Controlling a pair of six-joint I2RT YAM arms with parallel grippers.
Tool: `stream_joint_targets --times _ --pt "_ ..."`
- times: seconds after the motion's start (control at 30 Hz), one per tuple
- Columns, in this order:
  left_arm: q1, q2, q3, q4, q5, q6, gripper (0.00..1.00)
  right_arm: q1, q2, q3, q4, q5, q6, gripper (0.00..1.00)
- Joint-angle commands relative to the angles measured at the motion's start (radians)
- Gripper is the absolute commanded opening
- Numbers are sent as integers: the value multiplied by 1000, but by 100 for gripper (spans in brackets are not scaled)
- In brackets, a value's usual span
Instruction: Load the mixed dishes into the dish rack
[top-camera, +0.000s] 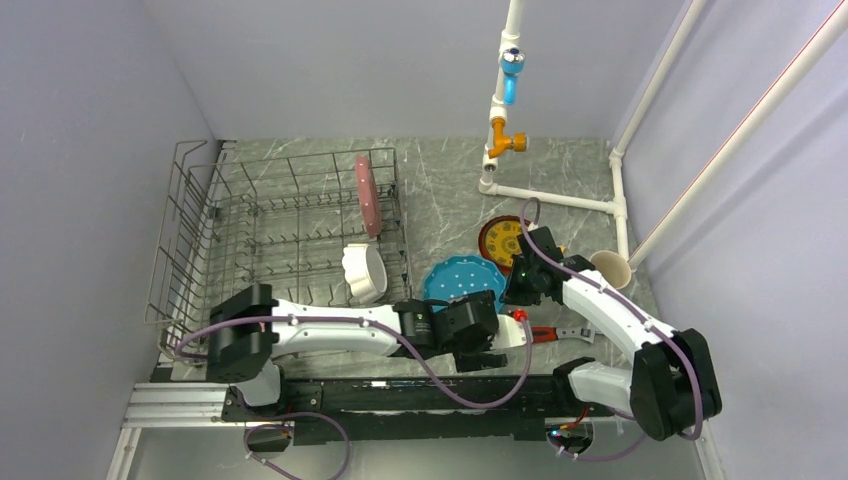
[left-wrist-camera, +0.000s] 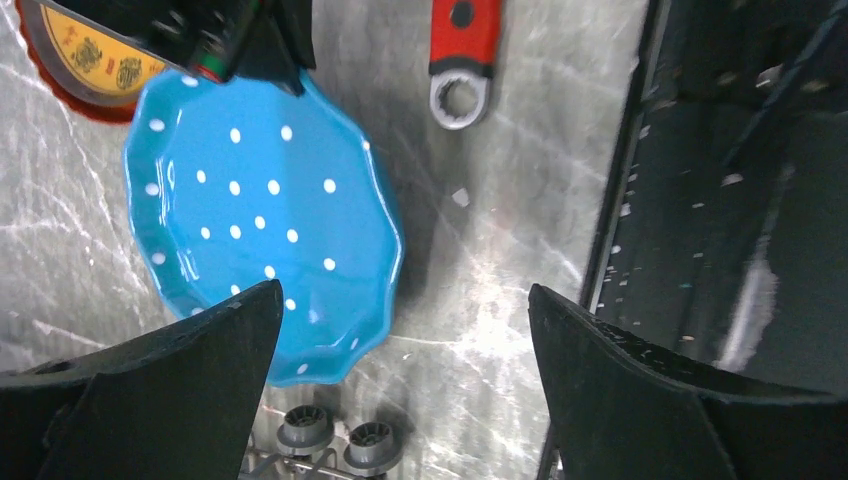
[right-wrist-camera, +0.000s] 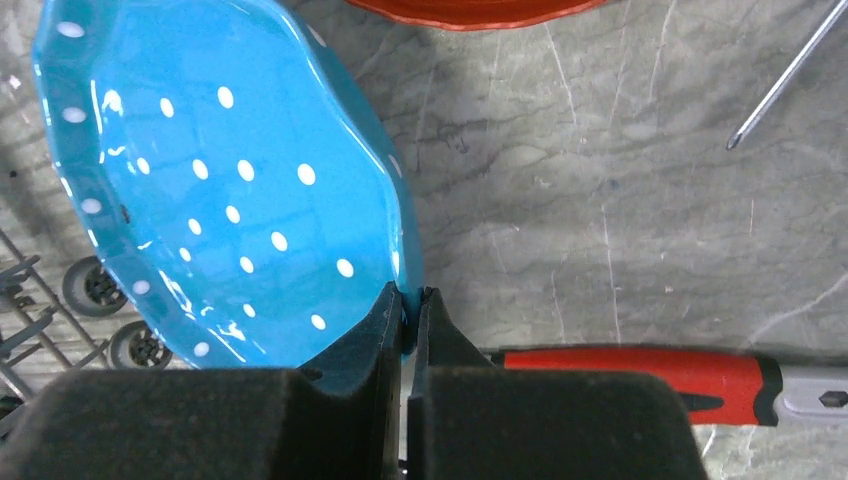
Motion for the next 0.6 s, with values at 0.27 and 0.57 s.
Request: stream_joint_targets --times 0.27,0.57 --pt "-76 257 131 4 -320 117 99 -4 -96 74 -74 -84 38 0" --pt "-96 399 192 80 -640 189 83 -4 -124 77 -94 -81 46 0"
